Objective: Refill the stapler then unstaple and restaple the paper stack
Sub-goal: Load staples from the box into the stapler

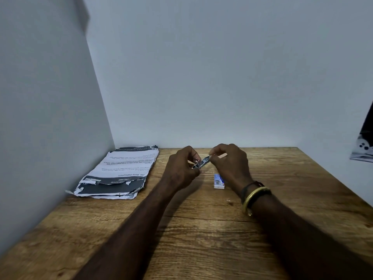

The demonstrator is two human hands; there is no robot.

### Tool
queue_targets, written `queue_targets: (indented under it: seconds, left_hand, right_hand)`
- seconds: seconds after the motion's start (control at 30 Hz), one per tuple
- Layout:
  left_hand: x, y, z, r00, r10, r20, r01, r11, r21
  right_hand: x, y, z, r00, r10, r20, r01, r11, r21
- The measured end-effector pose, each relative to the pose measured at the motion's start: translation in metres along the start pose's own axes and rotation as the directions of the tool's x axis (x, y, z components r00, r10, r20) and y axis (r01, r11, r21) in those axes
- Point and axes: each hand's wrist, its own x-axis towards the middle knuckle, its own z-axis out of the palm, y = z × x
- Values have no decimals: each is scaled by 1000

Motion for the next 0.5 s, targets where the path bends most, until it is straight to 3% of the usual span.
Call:
queue_targets:
  seconds: [0.27,0.5]
  left_hand:
    - [-3,1,1,998,62,-28,-60,996,62]
    - [-6,6,4,990,140,-4,-138,981,137]
  right_hand:
    - [-8,-19,0,990,-131,55,142,919,-368]
    - [1,-32,-5,988,-42,149,111,862,-494]
